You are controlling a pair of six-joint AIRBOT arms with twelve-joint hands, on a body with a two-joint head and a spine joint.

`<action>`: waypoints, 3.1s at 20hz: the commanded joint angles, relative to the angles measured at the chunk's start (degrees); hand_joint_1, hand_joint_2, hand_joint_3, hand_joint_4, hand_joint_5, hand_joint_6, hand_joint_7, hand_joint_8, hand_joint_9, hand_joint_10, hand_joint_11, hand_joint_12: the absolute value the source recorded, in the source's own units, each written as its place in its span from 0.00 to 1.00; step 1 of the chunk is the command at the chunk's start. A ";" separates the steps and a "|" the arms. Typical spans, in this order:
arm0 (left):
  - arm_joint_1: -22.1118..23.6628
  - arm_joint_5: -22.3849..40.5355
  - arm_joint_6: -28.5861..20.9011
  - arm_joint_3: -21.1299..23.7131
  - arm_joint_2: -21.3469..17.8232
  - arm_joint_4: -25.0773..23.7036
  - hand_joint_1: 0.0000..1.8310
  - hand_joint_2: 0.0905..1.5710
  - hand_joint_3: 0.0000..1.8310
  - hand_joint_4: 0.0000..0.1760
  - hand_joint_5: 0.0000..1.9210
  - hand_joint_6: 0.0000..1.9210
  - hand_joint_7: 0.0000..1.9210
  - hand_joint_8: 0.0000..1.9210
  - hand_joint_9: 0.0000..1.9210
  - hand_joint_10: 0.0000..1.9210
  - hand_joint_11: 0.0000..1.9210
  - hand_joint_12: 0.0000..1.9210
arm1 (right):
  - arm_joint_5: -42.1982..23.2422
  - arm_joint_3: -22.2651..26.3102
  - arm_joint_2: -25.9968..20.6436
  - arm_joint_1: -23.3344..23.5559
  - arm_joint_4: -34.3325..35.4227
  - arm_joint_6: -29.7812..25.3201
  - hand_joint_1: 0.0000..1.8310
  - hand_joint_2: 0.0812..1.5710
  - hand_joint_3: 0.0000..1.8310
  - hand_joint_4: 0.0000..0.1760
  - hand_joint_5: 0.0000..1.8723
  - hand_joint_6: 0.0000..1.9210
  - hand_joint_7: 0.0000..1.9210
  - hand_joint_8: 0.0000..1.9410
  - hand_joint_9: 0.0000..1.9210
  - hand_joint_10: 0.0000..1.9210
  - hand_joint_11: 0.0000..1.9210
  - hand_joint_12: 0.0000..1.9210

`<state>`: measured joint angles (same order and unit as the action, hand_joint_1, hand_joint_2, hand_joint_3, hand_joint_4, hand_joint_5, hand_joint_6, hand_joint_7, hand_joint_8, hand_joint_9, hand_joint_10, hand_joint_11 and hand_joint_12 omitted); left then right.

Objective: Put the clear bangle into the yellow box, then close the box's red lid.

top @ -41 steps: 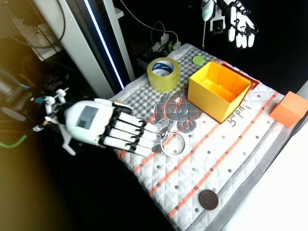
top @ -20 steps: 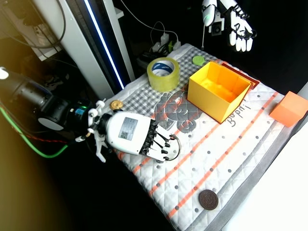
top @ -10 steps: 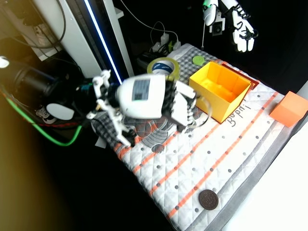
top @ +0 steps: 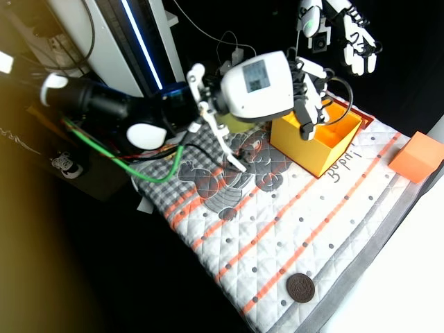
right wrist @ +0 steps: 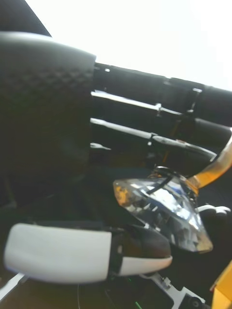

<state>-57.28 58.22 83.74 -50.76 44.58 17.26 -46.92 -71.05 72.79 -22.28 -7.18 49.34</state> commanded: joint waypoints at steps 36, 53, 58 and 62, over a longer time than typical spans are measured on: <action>-14.49 1.53 -26.07 4.93 -4.57 -16.93 0.00 0.92 0.00 0.00 0.15 0.00 0.16 0.00 0.15 0.00 0.06 0.22 | -31.02 8.39 -16.92 -20.15 17.25 -2.68 0.04 0.64 0.00 0.61 0.08 0.00 0.10 0.00 0.08 0.01 0.01 0.08; -11.52 -6.08 -16.04 0.16 1.14 -5.57 0.00 0.87 0.00 0.00 0.02 0.00 0.00 0.00 0.00 0.00 0.00 0.04 | -31.89 9.80 -18.52 -23.56 19.85 -2.84 0.04 0.66 0.00 0.70 0.12 0.00 0.15 0.00 0.12 0.00 0.02 0.12; -12.93 3.07 -14.80 0.51 0.22 0.88 0.02 0.90 0.00 0.00 0.00 0.00 0.00 0.00 0.00 0.00 0.00 0.00 | -32.39 10.18 -18.99 -24.14 20.44 -2.84 0.03 0.67 0.00 0.73 0.13 0.00 0.17 0.01 0.14 0.01 0.04 0.12; -12.54 8.29 -14.29 -0.01 0.21 3.44 0.00 0.90 0.00 0.00 0.00 0.00 0.00 0.00 0.00 0.00 0.00 0.00 | -32.55 10.22 -18.95 -24.43 20.97 -2.84 0.03 0.67 0.00 0.75 0.13 0.00 0.18 0.01 0.14 0.01 0.05 0.12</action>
<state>-70.24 58.63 69.67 -50.35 44.88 20.60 -72.42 -60.93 54.24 -47.05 13.56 46.83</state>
